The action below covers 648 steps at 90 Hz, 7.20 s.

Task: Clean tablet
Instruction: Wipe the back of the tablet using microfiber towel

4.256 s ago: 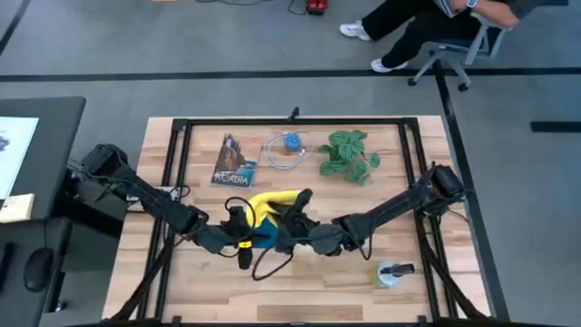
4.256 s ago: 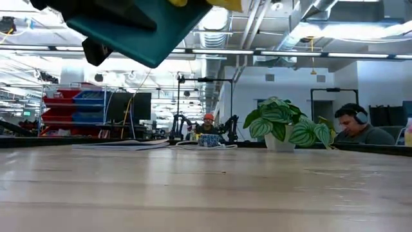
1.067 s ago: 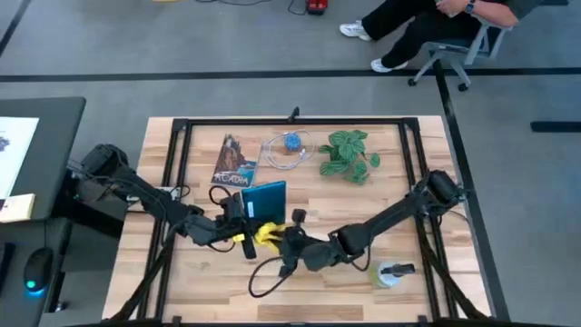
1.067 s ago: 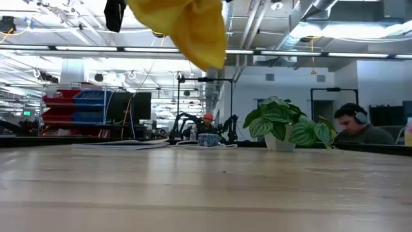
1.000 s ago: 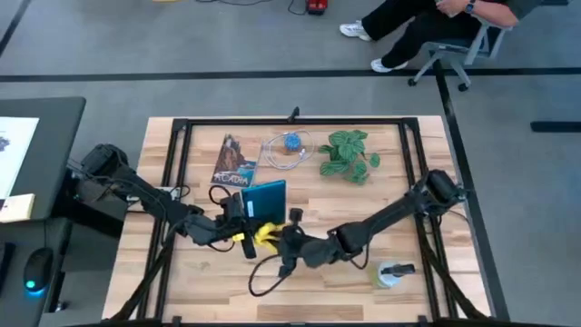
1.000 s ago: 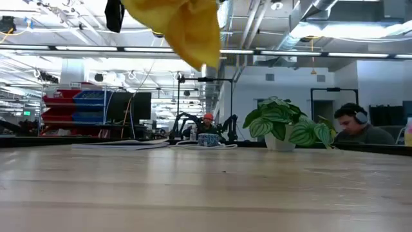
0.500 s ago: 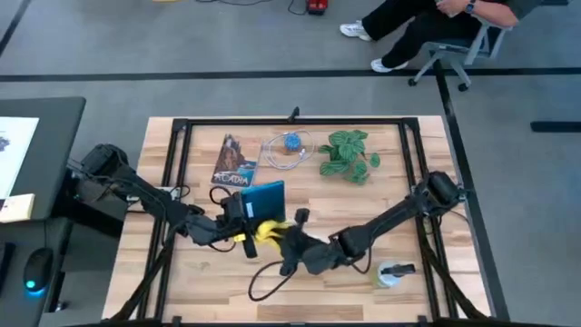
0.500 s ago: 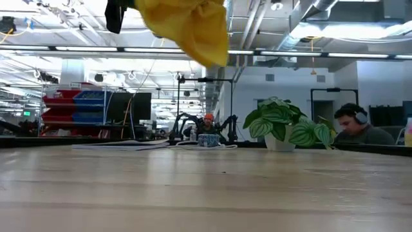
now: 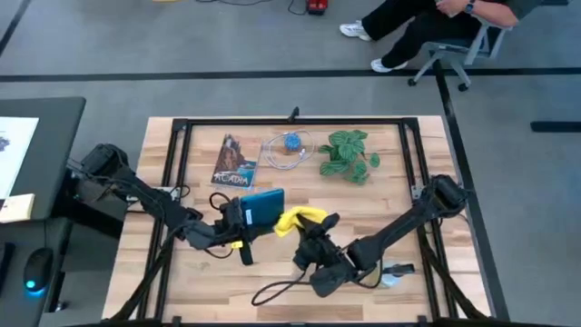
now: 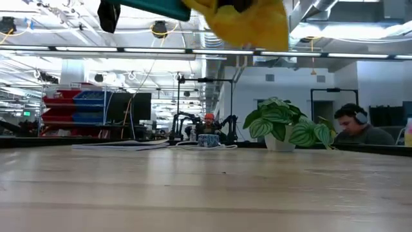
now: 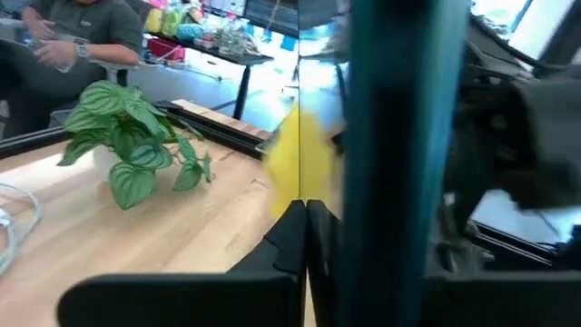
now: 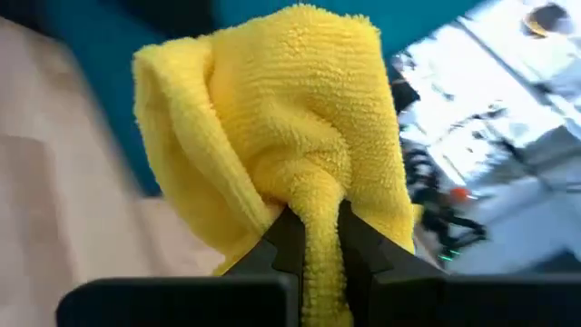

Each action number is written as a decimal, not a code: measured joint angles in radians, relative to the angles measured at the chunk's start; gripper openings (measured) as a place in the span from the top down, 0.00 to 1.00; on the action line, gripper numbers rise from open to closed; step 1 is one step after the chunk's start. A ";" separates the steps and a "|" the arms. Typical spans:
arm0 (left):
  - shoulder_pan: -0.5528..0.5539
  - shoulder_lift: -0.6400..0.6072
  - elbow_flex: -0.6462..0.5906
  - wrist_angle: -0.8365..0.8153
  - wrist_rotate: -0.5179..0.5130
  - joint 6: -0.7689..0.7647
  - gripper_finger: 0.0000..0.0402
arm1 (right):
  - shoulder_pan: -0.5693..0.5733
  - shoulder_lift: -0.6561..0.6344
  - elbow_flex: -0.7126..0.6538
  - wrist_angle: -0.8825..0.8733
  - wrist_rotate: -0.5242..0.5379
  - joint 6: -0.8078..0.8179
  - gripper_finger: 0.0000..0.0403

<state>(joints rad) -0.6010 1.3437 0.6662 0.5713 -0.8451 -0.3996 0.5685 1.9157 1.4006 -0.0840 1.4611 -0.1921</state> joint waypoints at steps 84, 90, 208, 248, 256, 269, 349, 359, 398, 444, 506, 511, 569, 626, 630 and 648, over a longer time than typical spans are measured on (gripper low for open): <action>0.055 0.000 0.000 -0.142 0.117 -0.148 0.97 | -0.120 -0.112 -0.002 0.429 -0.361 -0.465 0.97; 0.055 0.000 0.000 -0.147 0.112 -0.147 0.97 | -0.129 -0.112 -0.002 0.442 -0.425 -0.456 0.97; 0.051 0.000 0.000 -0.165 0.112 -0.116 0.97 | -0.088 0.003 0.099 0.085 -0.468 -0.182 0.97; 0.037 0.000 0.000 -0.172 0.106 -0.124 0.97 | -0.066 -0.067 0.098 0.194 -0.144 -0.410 0.97; 0.037 0.000 0.000 -0.174 0.106 -0.124 0.97 | -0.079 -0.064 0.098 0.301 -0.213 -0.480 0.97; 0.037 0.000 0.000 -0.187 0.108 -0.122 0.97 | -0.110 -0.063 0.098 0.351 -0.456 -0.453 0.97; 0.024 0.000 0.000 -0.245 0.101 -0.184 0.97 | -0.133 -0.122 0.098 0.090 -0.208 -0.276 0.97; 0.019 -0.001 0.001 -0.262 0.112 -0.185 0.97 | -0.110 -0.149 0.098 0.013 -0.098 -0.266 0.97; 0.015 -0.046 0.091 -0.740 0.071 -0.446 0.99 | 0.058 -0.176 0.098 -0.774 -0.160 0.699 0.97; 0.061 0.404 0.566 -1.837 0.628 -0.715 0.99 | 0.176 -0.183 0.035 -1.030 -0.100 1.172 0.97; 0.080 0.736 0.854 -1.843 0.712 -0.526 0.73 | 0.177 -0.183 0.034 -1.016 -0.100 1.171 0.94; 0.082 0.738 0.864 -1.822 0.717 -0.505 0.66 | 0.177 -0.183 0.034 -1.014 -0.101 1.171 0.94; 0.093 0.733 0.867 -1.561 0.873 -0.363 0.44 | 0.190 -0.182 0.034 -1.010 -0.128 1.170 0.94; 0.134 0.722 0.855 -1.787 0.674 -0.239 0.33 | 0.190 -0.182 0.034 -1.008 -0.138 1.168 0.94; 0.137 0.722 0.845 -1.757 0.684 -0.238 0.33 | 0.190 -0.182 0.034 -1.008 -0.143 1.168 0.94; 0.149 0.721 0.838 -1.761 0.735 -0.208 0.33 | 0.190 -0.178 0.034 -1.008 -0.156 1.169 0.94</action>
<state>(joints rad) -0.4519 2.0651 1.5043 -1.1893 -0.1097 -0.6071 0.7589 1.7380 1.4349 -1.0917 1.3048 0.9771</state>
